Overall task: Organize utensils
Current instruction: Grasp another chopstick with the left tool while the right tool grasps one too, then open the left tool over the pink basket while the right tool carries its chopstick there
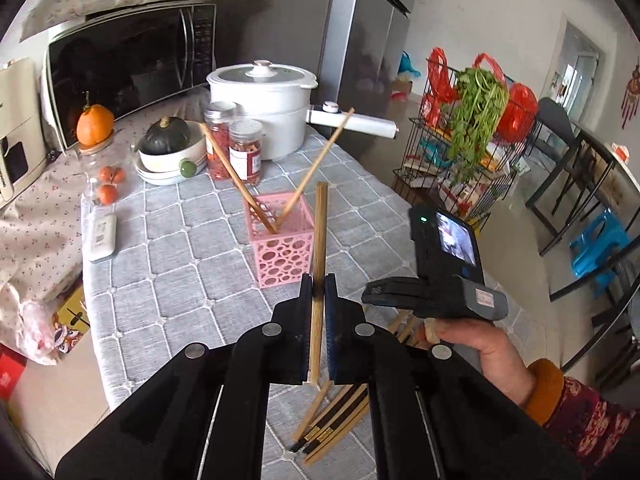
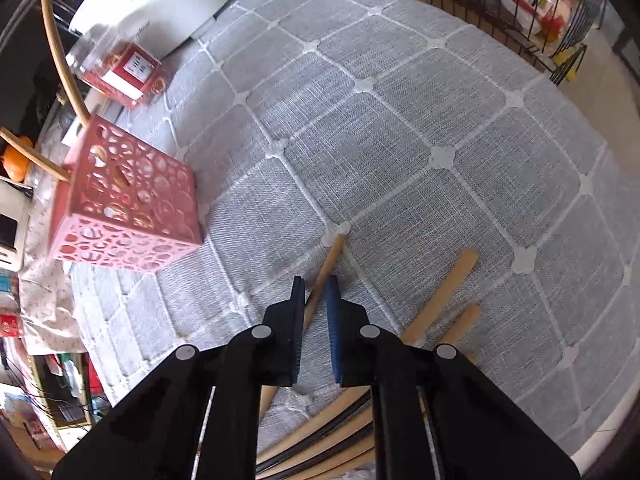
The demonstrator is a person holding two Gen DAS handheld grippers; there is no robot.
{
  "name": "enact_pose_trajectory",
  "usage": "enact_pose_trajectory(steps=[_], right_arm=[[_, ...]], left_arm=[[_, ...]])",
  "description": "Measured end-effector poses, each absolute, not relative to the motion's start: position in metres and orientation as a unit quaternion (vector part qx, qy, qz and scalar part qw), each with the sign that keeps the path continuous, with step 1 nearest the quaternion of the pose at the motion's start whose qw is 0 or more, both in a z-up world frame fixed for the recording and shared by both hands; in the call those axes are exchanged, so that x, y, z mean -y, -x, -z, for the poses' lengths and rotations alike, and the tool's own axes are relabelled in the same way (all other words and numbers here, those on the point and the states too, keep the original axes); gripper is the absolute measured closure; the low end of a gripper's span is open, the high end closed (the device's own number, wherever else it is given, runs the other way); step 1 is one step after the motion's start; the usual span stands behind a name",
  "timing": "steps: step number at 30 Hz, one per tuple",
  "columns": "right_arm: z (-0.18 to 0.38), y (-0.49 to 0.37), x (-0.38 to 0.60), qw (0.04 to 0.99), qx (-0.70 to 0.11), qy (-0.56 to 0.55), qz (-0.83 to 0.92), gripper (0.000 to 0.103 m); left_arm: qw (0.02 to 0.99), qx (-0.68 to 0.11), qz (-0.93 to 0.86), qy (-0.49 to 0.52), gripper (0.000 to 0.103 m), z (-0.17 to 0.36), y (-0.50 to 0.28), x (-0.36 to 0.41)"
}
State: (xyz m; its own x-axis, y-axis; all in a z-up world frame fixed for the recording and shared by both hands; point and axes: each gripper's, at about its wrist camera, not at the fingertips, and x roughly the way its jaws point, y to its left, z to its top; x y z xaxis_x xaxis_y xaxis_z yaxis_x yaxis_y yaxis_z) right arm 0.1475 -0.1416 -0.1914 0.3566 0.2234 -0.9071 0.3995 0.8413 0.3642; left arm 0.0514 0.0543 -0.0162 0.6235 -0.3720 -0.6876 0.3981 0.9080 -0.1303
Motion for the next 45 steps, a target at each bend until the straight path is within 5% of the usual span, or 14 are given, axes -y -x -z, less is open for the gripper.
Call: enact_pose_trajectory(steps=[22,30,33,42,45], right_arm=[[-0.077,-0.028,0.237,0.910,-0.206,-0.360,-0.026,0.097],[-0.080,-0.040,0.239,0.907,-0.172,-0.383,-0.041,0.097],[-0.075,-0.052,0.228,0.905,-0.188,-0.379,-0.049,0.097],[-0.064,-0.073,0.198,0.909,-0.209,-0.357,-0.056,0.097],[-0.057,-0.085,0.187,0.909,-0.220,-0.349,-0.053,0.097]], left_arm=[[0.952,-0.214,0.171,0.140,0.098,-0.098,-0.062,-0.103],[0.950,-0.194,0.141,0.200,0.098,-0.072,-0.115,-0.110],[0.942,-0.244,0.137,0.187,0.097,-0.047,-0.137,-0.102],[0.943,-0.208,0.118,0.233,0.067,-0.072,-0.115,-0.140],[0.943,-0.203,0.113,0.239,0.066,-0.076,-0.113,-0.148]])
